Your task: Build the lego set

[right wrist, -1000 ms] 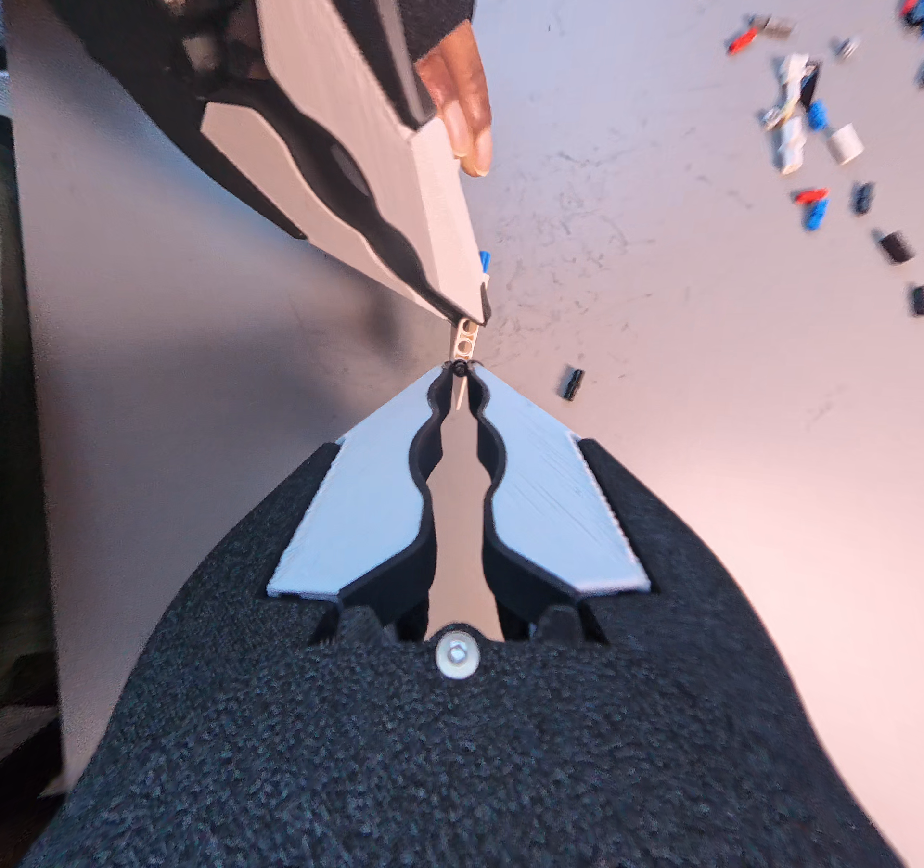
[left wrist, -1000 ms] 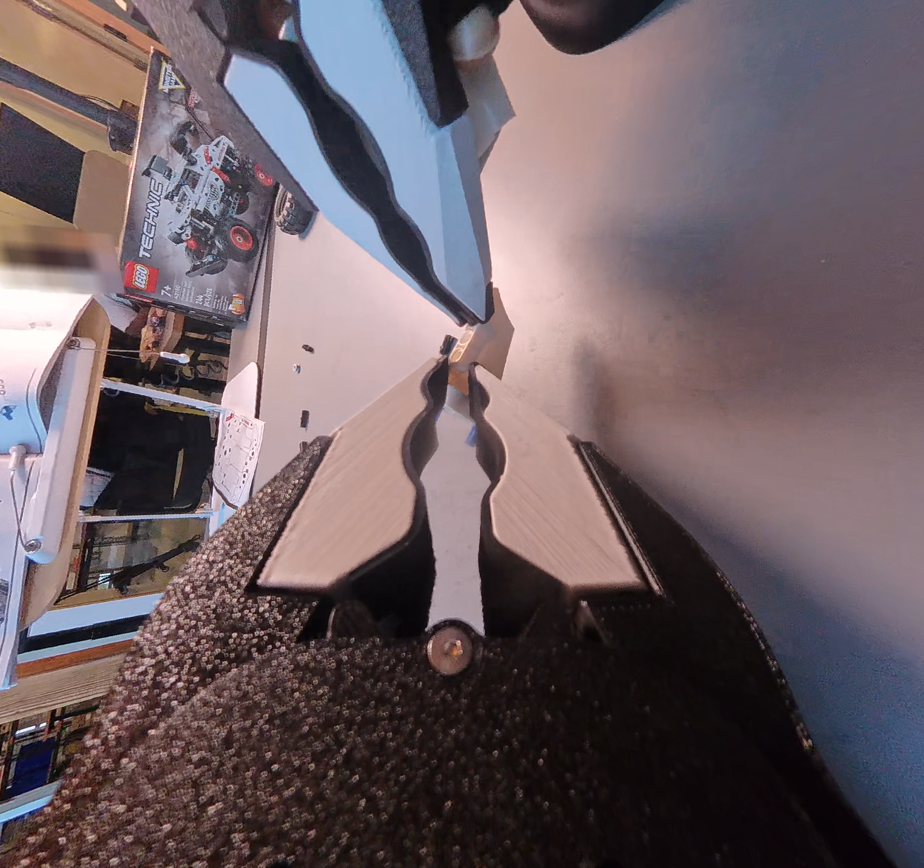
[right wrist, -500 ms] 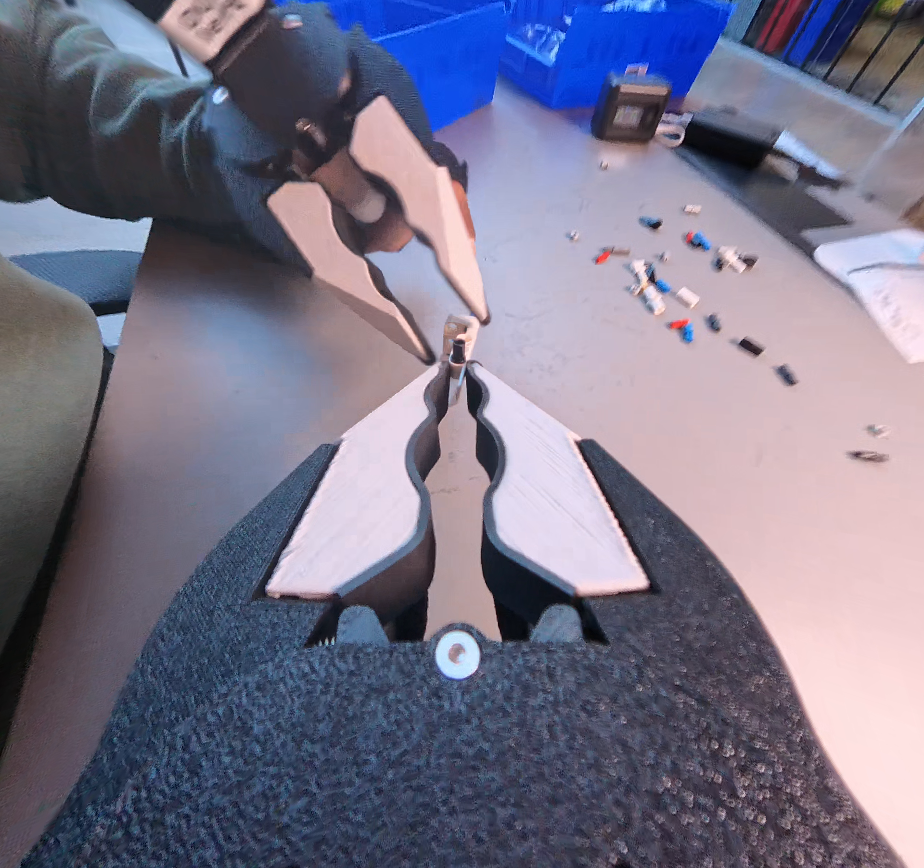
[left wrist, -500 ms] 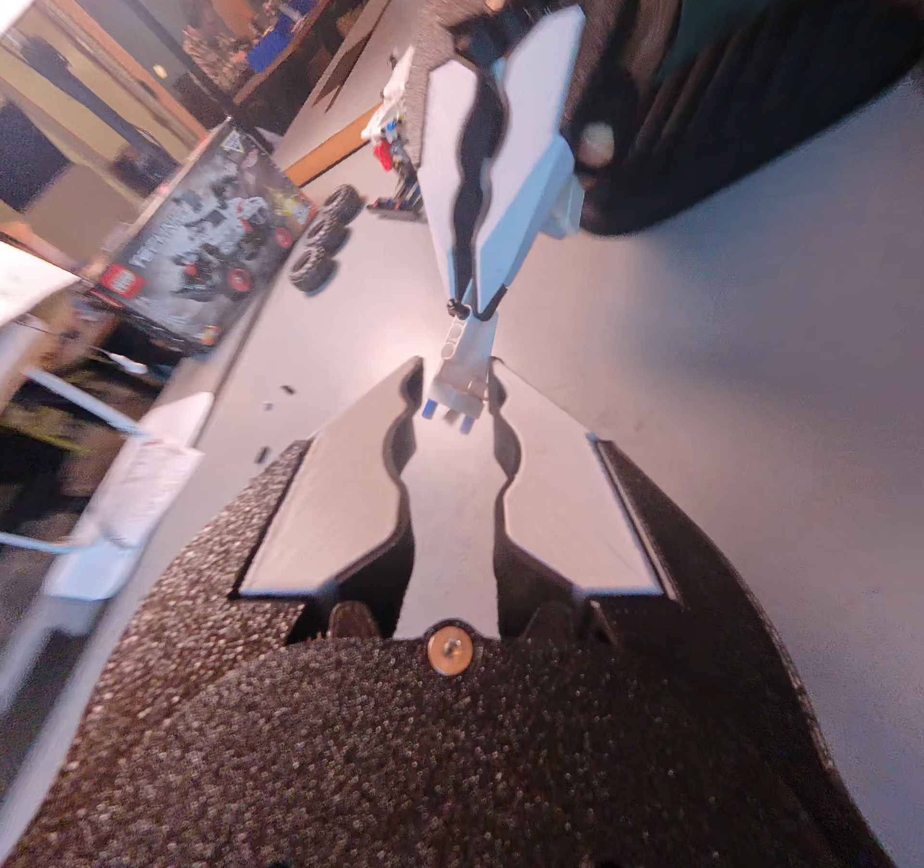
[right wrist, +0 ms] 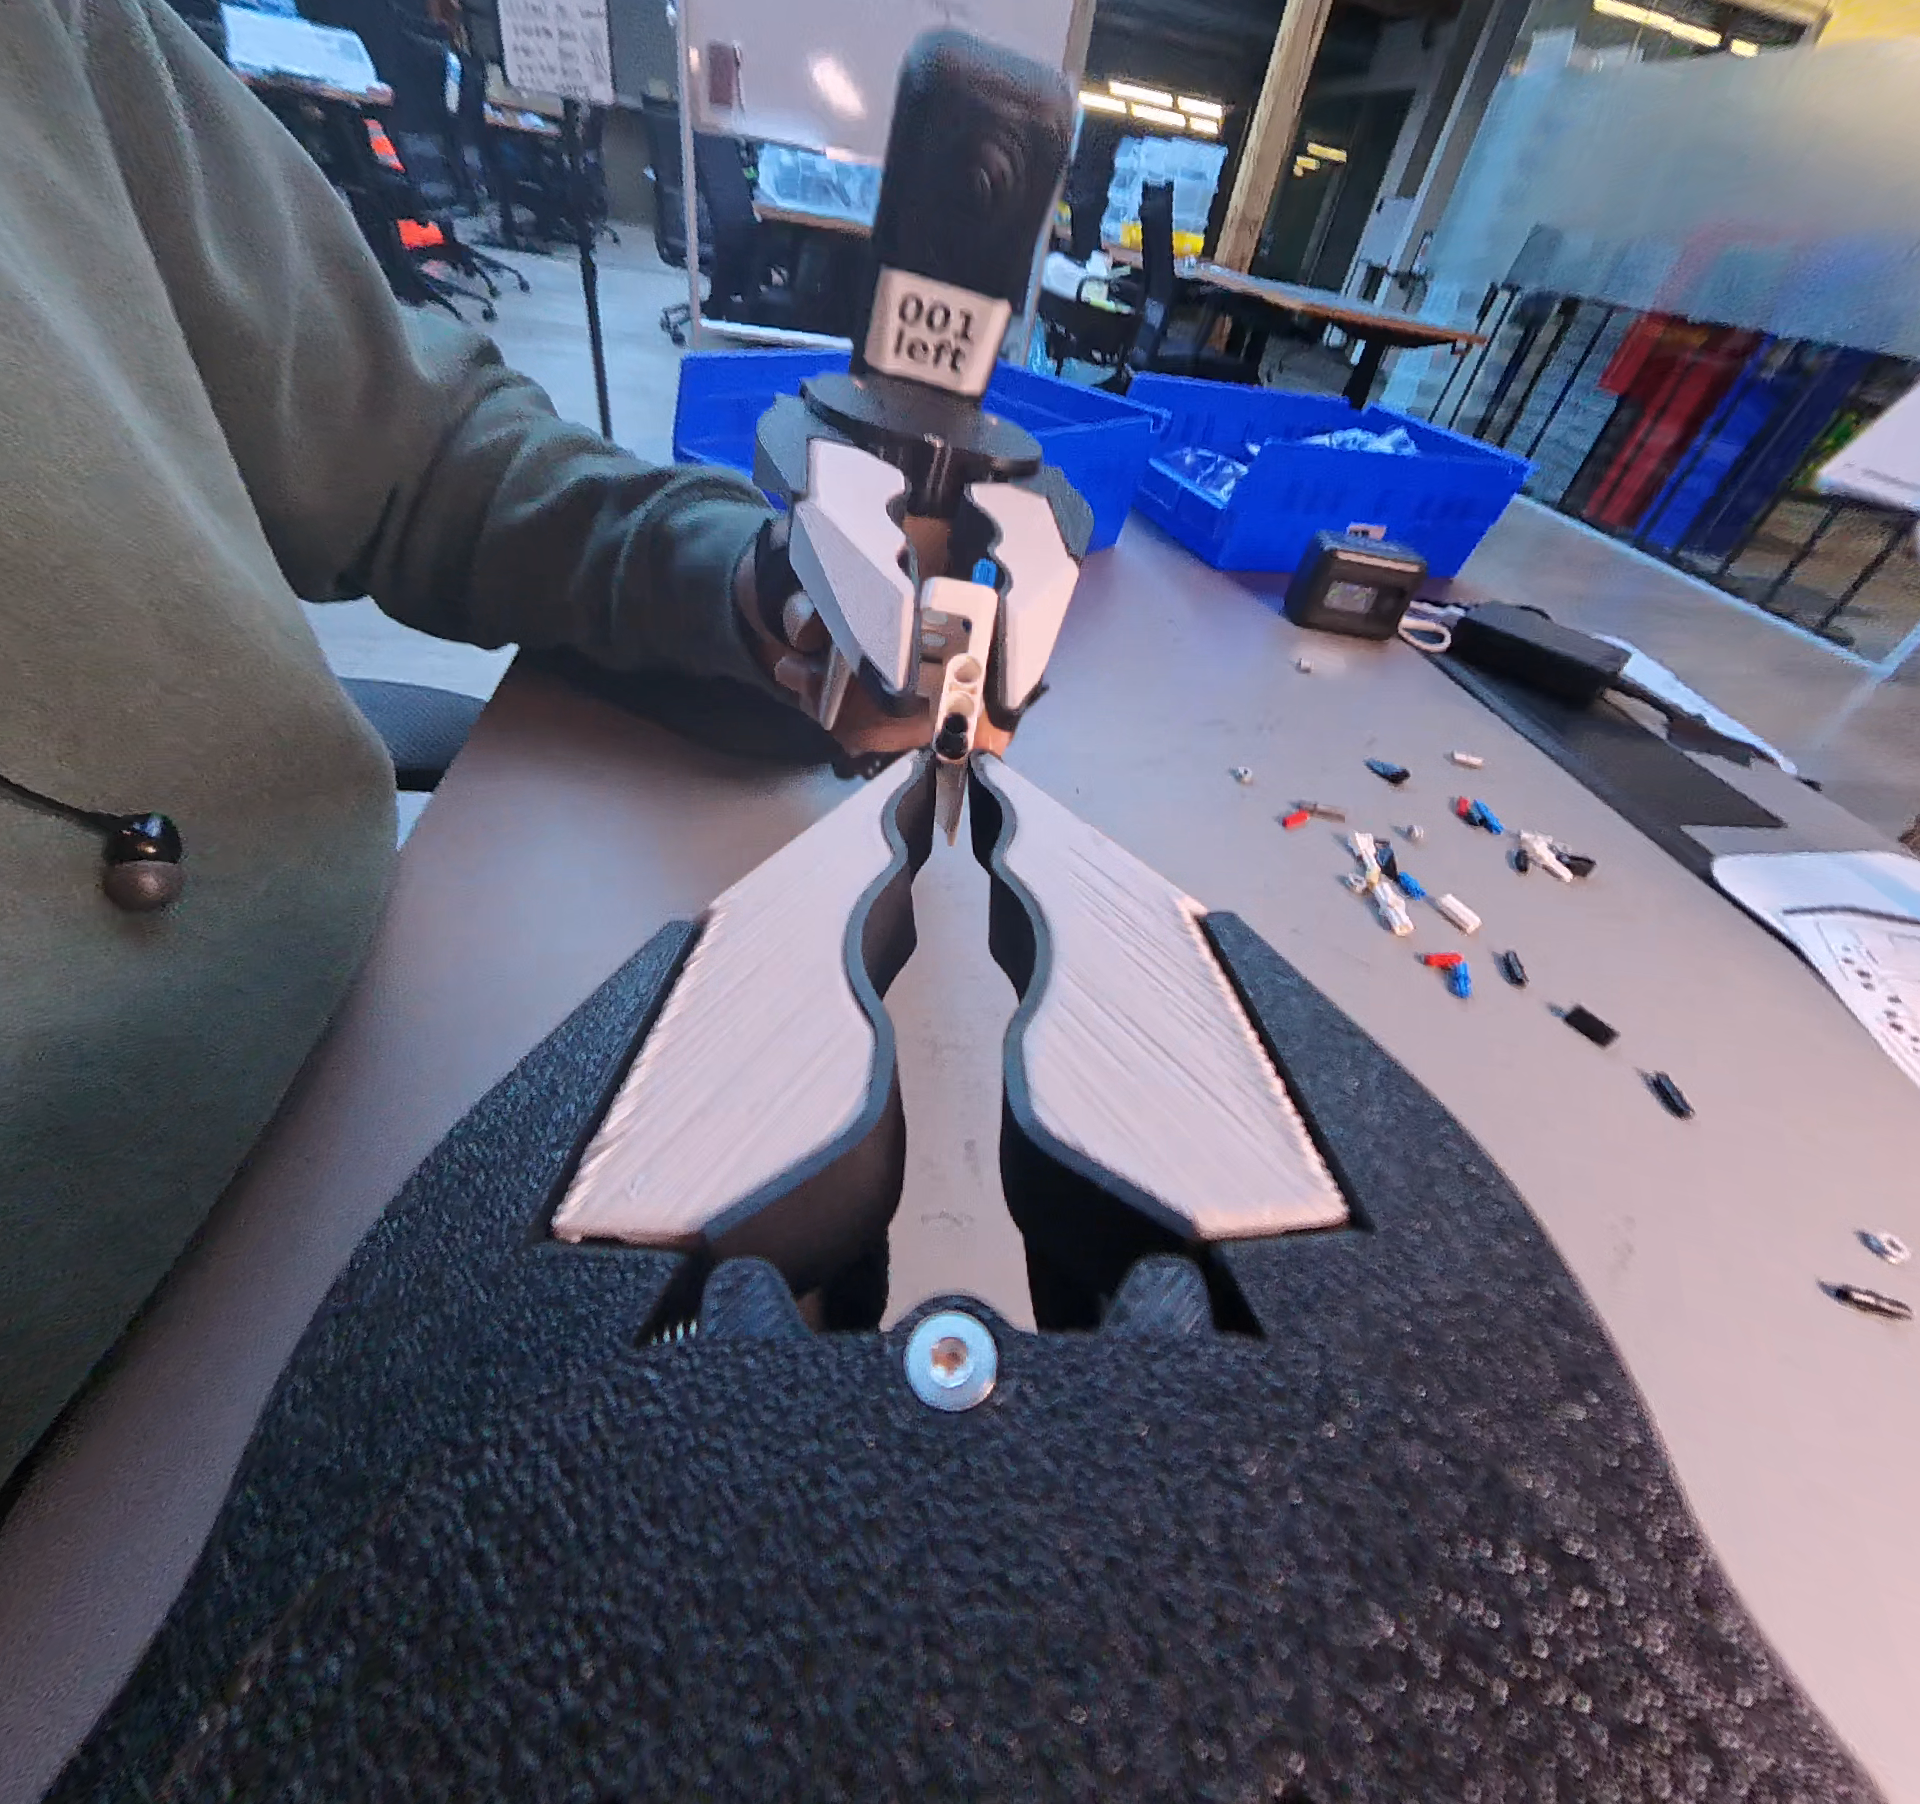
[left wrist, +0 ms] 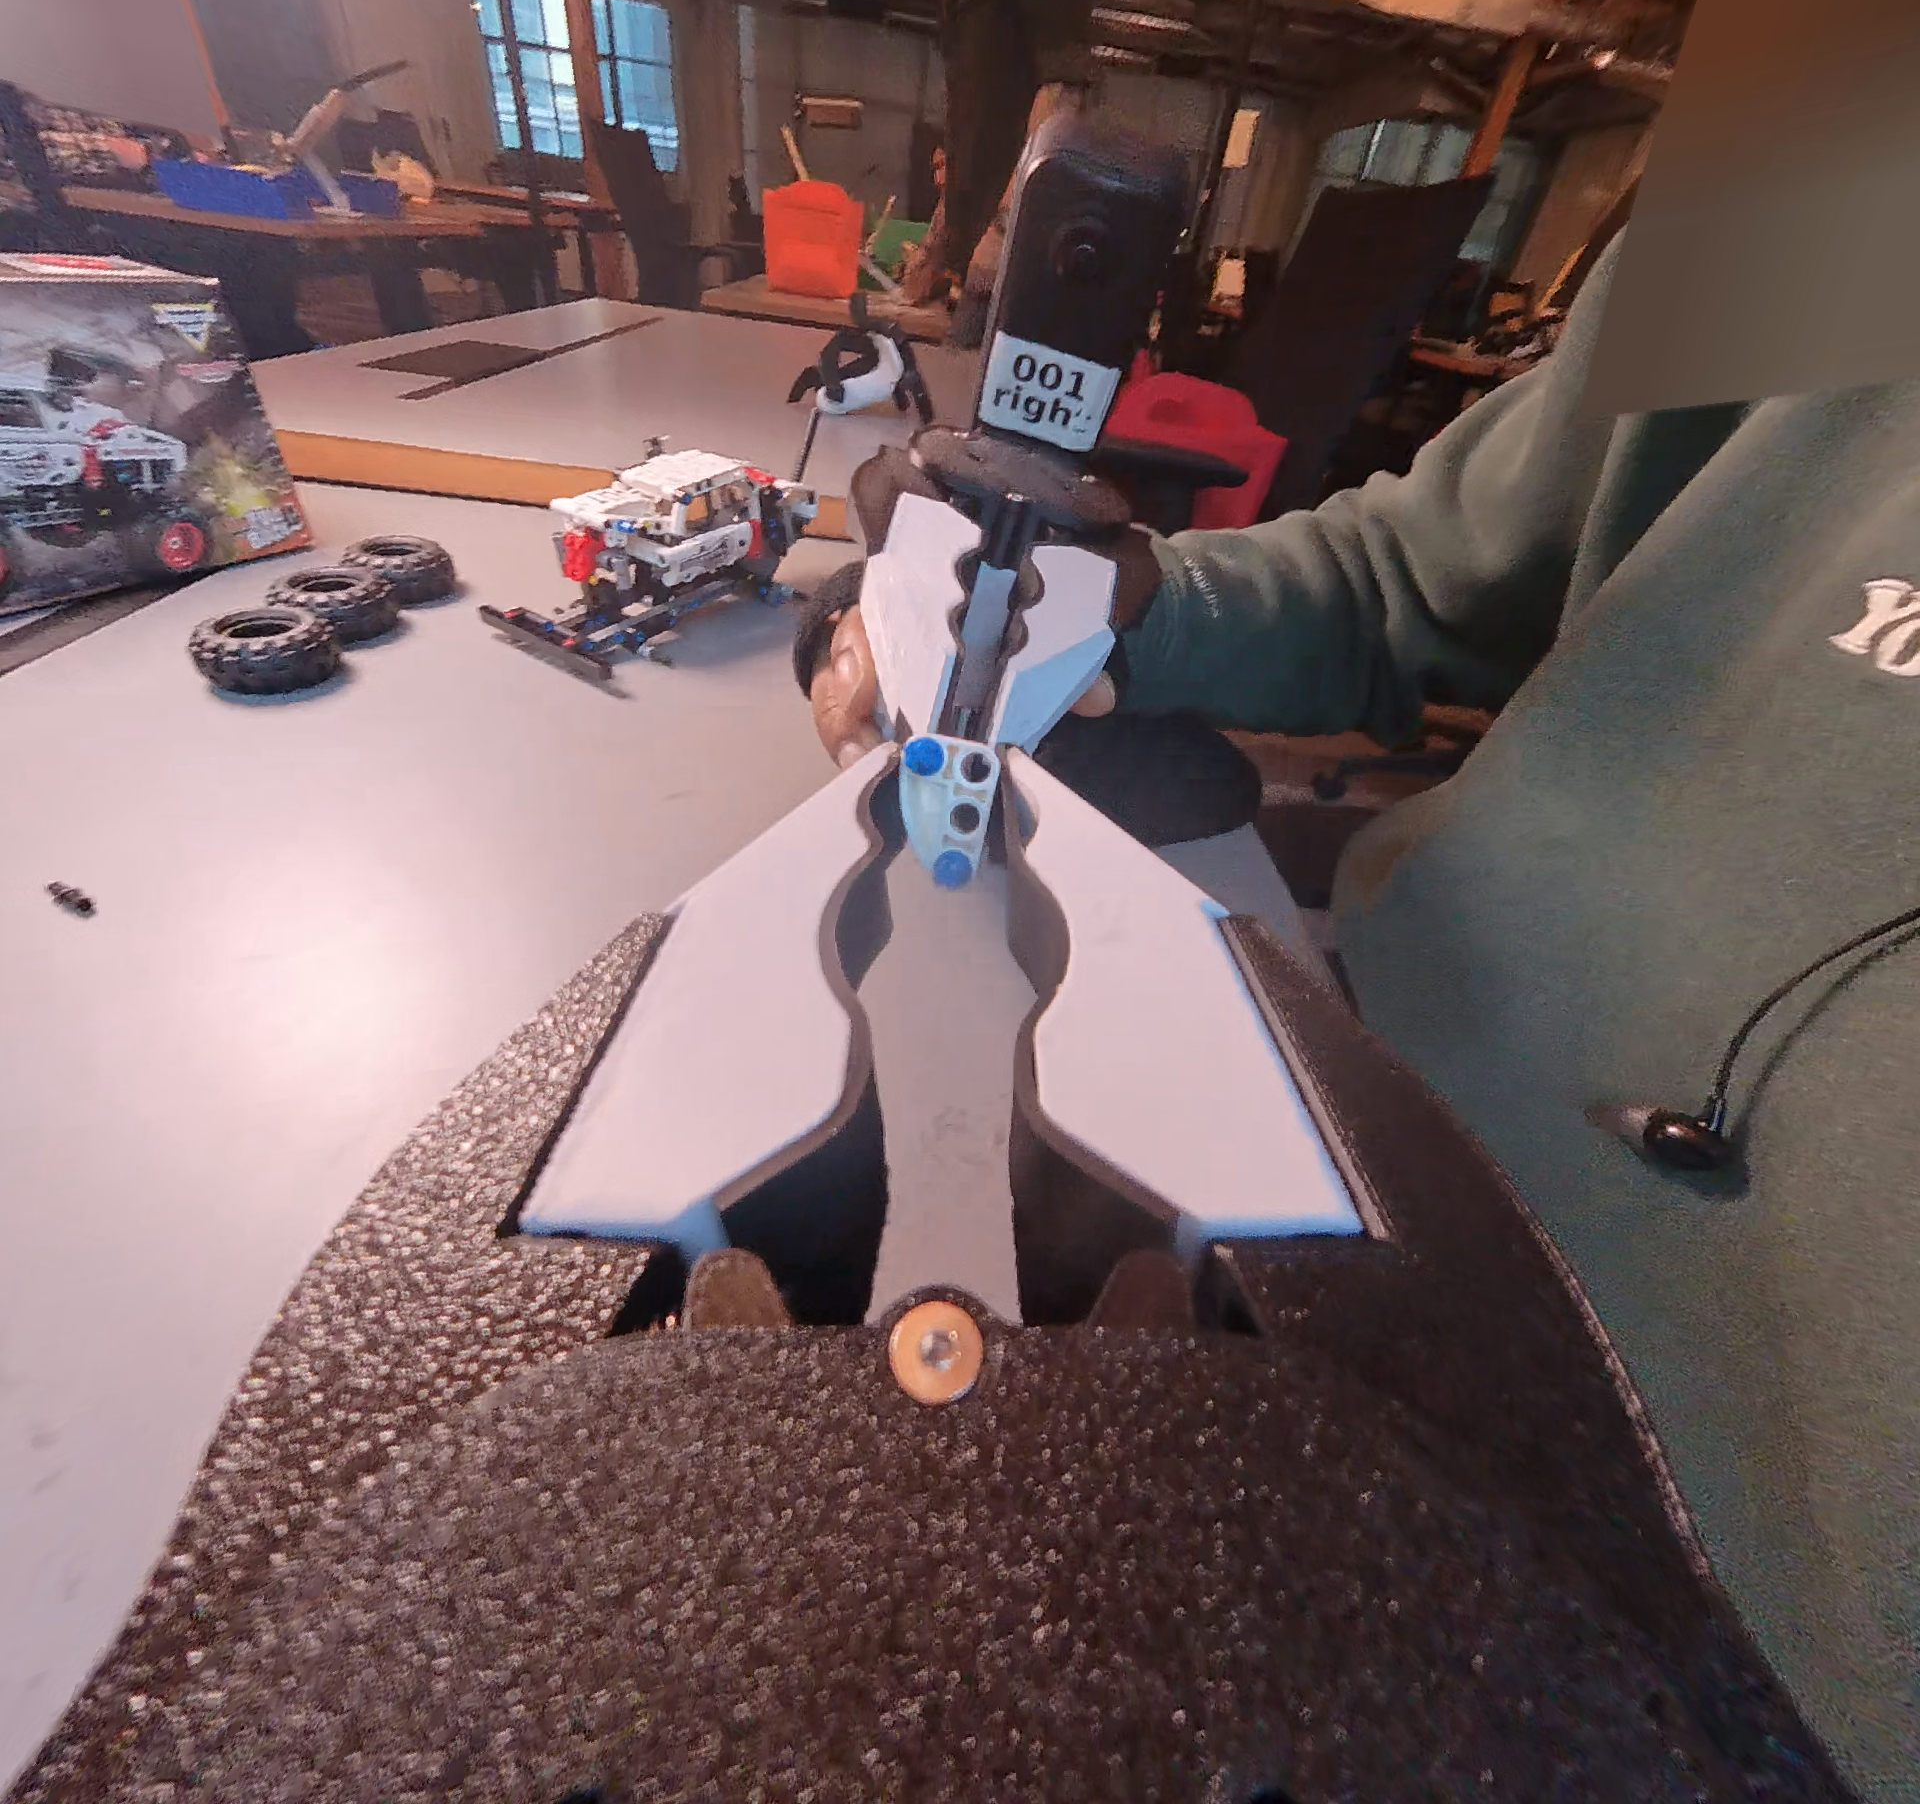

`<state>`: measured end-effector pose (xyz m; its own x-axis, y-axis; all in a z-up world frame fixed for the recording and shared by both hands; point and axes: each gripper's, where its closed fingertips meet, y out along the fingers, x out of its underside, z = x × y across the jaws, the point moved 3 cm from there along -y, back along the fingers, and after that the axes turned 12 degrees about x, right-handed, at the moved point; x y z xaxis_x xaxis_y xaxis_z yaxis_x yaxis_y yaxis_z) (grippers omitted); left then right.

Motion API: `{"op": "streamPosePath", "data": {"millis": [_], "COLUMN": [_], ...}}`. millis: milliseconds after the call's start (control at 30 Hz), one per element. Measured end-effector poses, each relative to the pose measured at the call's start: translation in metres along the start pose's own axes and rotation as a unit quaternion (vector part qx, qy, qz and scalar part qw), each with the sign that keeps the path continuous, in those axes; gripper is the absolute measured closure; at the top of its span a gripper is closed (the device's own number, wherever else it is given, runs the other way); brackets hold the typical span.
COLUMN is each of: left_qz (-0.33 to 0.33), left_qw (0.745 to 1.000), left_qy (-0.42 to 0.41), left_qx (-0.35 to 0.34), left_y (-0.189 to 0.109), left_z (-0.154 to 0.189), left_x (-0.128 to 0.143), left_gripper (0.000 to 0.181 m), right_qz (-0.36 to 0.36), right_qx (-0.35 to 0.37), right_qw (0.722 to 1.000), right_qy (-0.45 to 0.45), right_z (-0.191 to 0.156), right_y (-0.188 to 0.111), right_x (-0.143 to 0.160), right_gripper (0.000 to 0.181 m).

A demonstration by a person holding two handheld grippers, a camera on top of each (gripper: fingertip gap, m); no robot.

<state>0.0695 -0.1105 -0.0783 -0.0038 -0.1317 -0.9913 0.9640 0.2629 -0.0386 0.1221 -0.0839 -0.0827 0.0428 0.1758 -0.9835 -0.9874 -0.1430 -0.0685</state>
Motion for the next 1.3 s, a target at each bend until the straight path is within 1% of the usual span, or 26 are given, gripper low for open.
{"op": "streamPosePath", "data": {"millis": [133,200,233,333,400,500,567,667,733,800,867,1033,1100,1167,1233,1300], "left_qz": [-0.041,-0.058,-0.064,-0.069,-0.071,-0.087,-0.117,-0.142,-0.151,-0.151,-0.151,-0.156,-0.169,-0.182,-0.192,-0.204], "left_qw": [0.998,0.997,0.996,0.996,0.996,0.993,0.988,0.981,0.977,0.976,0.974,0.974,0.972,0.970,0.968,0.967], "left_qy": [0.018,0.029,0.033,0.038,0.043,0.053,0.058,0.050,0.052,0.057,0.058,0.042,0.035,0.029,0.023,0.023], "left_qx": [-0.035,-0.046,-0.050,-0.047,-0.043,-0.055,-0.084,-0.124,-0.140,-0.147,-0.156,-0.159,-0.159,-0.160,-0.159,-0.152], "left_y": [-0.005,-0.007,-0.008,-0.007,-0.006,-0.007,-0.013,-0.024,-0.027,-0.029,-0.032,-0.036,-0.035,-0.033,-0.031,-0.028], "left_z": [-0.007,-0.009,-0.010,-0.009,-0.007,-0.009,-0.018,-0.033,-0.037,-0.037,-0.039,-0.043,-0.045,-0.045,-0.045,-0.043], "left_x": [0.009,0.013,0.015,0.017,0.017,0.019,0.026,0.034,0.036,0.035,0.034,0.039,0.045,0.050,0.054,0.058], "left_gripper": [0.166,0.166,0.166,0.166,0.166,0.166,0.166,0.166,0.166,0.166,0.166,0.166,0.166,0.166,0.166,0.166], "right_qz": [-0.056,-0.079,-0.087,-0.119,-0.127,-0.161,-0.225,-0.338,-0.377,-0.399,-0.410,-0.407,-0.408,-0.405,-0.387,-0.349], "right_qx": [0.019,0.025,0.025,0.031,0.035,0.039,0.046,0.057,0.053,0.047,0.043,0.046,0.045,0.033,0.006,-0.022], "right_qw": [0.998,0.996,0.996,0.992,0.990,0.984,0.972,0.939,0.925,0.916,0.911,0.912,0.911,0.914,0.922,0.936], "right_qy": [-0.007,-0.022,-0.025,-0.037,-0.046,-0.062,-0.055,-0.012,0.001,0.002,0.009,0.025,0.023,0.001,-0.027,-0.042], "right_z": [0.006,0.007,0.006,0.005,0.005,0.011,0.028,0.057,0.061,0.060,0.059,0.060,0.061,0.058,0.049,0.037], "right_y": [0.006,0.007,0.007,0.011,0.014,0.014,0.008,0.004,0.009,0.015,0.020,0.026,0.026,0.025,0.023,0.023], "right_x": [0.010,0.013,0.014,0.021,0.025,0.035,0.052,0.087,0.103,0.113,0.118,0.118,0.119,0.117,0.108,0.090], "right_gripper": [0.175,0.164,0.162,0.159,0.159,0.159,0.163,0.161,0.160,0.162,0.165,0.175,0.177,0.177,0.177,0.177]}}
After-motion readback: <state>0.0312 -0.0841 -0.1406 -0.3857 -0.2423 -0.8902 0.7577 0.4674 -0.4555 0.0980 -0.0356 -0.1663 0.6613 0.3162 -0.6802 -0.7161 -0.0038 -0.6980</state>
